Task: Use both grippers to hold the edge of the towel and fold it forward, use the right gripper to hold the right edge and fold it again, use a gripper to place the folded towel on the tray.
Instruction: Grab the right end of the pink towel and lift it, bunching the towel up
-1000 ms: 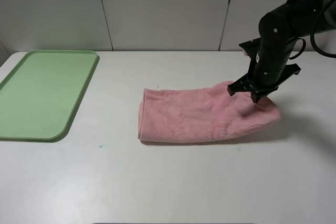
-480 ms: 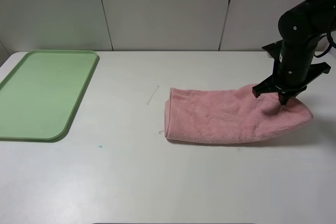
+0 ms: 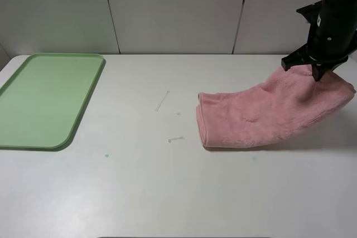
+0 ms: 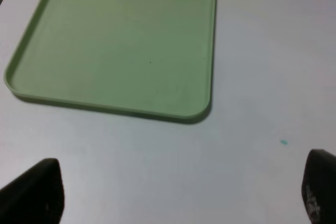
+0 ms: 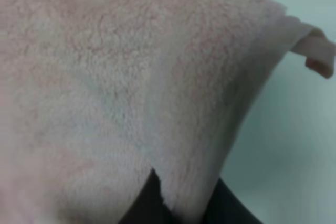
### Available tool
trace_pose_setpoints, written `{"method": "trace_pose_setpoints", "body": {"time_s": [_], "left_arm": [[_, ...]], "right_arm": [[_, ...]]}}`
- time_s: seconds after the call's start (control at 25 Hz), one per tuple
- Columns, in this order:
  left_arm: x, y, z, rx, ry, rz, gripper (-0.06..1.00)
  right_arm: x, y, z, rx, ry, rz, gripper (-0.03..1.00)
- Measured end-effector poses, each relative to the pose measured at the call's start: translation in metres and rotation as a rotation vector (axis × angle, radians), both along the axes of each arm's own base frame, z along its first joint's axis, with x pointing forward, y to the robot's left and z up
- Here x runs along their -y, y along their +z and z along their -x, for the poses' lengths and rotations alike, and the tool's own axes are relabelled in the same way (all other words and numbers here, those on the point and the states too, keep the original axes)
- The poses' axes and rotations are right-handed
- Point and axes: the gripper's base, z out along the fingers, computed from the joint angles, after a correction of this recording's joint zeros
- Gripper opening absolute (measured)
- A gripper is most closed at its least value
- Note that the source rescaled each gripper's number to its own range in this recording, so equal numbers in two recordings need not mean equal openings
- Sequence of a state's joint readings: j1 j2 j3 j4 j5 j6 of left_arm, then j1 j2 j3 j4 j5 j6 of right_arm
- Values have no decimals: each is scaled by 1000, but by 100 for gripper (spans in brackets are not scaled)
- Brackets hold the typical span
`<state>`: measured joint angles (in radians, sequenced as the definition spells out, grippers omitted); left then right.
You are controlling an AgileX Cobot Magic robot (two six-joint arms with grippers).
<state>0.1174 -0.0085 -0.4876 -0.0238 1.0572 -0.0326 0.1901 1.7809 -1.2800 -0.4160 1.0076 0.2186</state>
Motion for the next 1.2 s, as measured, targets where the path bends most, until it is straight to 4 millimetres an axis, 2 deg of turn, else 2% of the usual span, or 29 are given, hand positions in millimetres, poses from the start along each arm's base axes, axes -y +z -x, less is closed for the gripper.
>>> {"method": "trace_pose_setpoints", "body": {"time_s": [0.24, 0.6, 0.84, 1.2], "left_arm": [[0, 0, 0, 0, 0, 0, 90], [0, 0, 0, 0, 0, 0, 90], [0, 0, 0, 1, 0, 0, 90], [0, 0, 0, 1, 0, 0, 90]], "right_arm": [[-8, -1, 3, -20, -10, -40, 5], [-71, -2, 17, -12, 66, -100, 5], [-100, -5, 26, 1, 73, -125, 5], [-132, -40, 28, -47, 98, -129, 5]]}}
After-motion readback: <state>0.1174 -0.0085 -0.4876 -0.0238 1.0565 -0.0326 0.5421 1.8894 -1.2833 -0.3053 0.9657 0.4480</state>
